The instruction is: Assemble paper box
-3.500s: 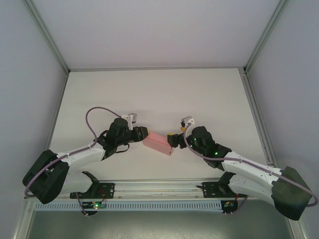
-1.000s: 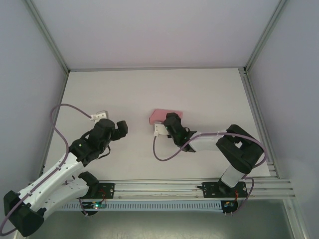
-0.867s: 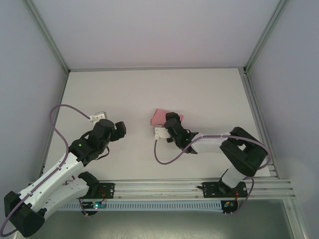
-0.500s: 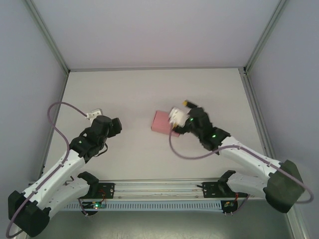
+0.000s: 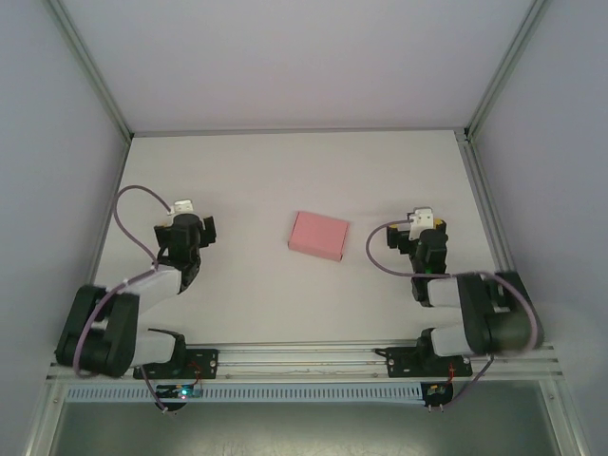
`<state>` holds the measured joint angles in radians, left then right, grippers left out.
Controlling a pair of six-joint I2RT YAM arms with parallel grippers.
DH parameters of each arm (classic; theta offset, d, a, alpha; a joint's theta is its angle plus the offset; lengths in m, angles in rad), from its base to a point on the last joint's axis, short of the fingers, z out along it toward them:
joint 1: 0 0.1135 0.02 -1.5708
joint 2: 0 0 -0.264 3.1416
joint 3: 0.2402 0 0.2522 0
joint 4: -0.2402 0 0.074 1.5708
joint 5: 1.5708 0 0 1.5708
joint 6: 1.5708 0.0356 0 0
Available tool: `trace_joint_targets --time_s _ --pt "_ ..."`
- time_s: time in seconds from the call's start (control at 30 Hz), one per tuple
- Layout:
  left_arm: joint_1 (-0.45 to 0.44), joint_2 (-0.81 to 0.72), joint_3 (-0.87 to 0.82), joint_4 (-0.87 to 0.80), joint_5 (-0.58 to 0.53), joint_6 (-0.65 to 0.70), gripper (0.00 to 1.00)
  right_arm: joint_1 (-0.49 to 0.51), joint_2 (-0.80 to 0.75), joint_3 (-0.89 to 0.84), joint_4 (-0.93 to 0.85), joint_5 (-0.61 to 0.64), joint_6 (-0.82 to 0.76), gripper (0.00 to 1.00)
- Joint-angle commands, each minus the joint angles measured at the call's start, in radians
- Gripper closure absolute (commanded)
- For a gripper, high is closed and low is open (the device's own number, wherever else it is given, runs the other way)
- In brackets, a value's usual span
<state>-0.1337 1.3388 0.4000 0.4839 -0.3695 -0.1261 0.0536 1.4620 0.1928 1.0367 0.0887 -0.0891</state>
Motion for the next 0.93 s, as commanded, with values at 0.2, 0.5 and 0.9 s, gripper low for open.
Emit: trace_joint_targets --time_s 0.2,0.5,0.9 --pt "0.179 0.203 -0.076 0.504 0.353 0.030 0.00 -0.081 0.041 0.121 -0.002 -0.181 0.098 0.02" --pt "0.157 0.214 -0.008 0.382 0.356 0.071 0.00 -0.064 0.059 0.128 0.020 -0.132 0.099 0.02" --pt "0.156 0.217 -0.010 0.391 0.357 0.072 0.00 -0.063 0.059 0.128 0.017 -0.131 0.098 0.02"
